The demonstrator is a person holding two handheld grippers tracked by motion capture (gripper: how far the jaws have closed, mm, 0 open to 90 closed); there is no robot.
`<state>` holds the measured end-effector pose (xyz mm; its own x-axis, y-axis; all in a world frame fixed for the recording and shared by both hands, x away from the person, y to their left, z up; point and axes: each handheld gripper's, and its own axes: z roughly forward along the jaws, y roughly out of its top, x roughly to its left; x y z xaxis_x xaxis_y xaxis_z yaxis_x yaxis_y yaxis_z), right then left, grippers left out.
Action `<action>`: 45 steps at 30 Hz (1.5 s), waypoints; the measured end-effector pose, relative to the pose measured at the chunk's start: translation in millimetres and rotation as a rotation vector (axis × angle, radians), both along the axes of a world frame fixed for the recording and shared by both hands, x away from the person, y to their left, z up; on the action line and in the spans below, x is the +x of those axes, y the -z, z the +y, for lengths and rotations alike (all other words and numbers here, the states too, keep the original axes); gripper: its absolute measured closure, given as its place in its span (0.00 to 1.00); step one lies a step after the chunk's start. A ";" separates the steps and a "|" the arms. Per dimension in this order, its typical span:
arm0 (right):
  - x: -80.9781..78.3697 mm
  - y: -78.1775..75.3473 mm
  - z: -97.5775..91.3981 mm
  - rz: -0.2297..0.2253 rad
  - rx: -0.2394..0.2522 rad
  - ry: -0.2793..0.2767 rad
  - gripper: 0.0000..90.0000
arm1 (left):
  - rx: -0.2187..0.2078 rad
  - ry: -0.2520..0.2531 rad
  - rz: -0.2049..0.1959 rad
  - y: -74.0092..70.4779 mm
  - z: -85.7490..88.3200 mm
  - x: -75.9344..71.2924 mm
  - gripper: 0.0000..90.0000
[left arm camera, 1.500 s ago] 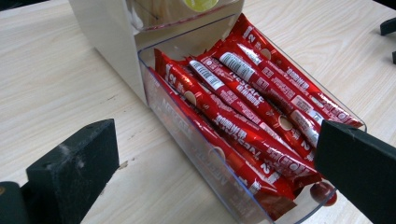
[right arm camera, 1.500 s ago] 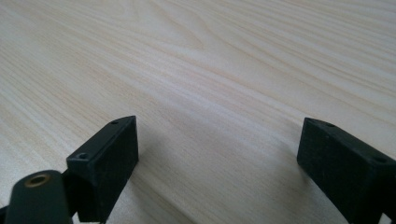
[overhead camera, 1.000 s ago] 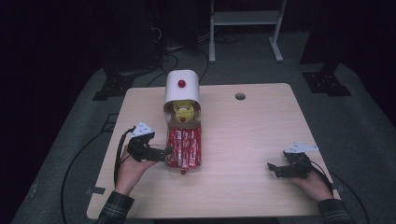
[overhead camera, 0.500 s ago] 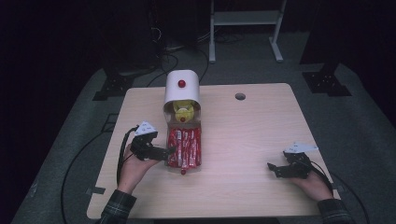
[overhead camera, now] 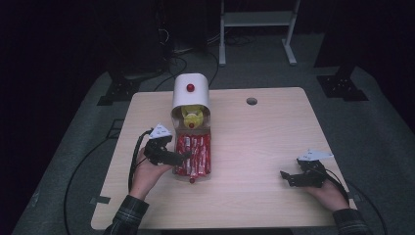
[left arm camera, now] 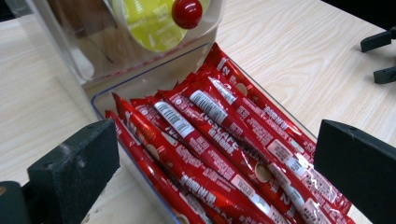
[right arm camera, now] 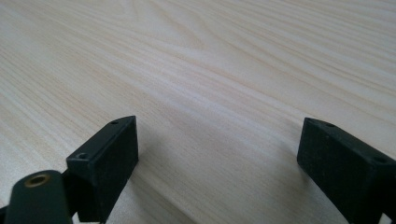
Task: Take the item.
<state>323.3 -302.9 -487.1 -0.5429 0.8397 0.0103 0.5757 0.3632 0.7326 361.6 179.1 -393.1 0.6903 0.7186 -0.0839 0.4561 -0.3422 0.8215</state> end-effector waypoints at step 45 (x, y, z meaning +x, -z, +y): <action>0.5 0.0 0.0 -0.001 0.000 -0.004 0.13 | 0.031 0.072 0.026 14.4 -27.0 10.8 0.40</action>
<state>323.8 -302.9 -487.1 -0.5463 0.8375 0.0100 0.5737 0.3655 0.7330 372.4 152.1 -407.6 0.7385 0.6693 -0.0814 0.4504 -0.3999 0.7983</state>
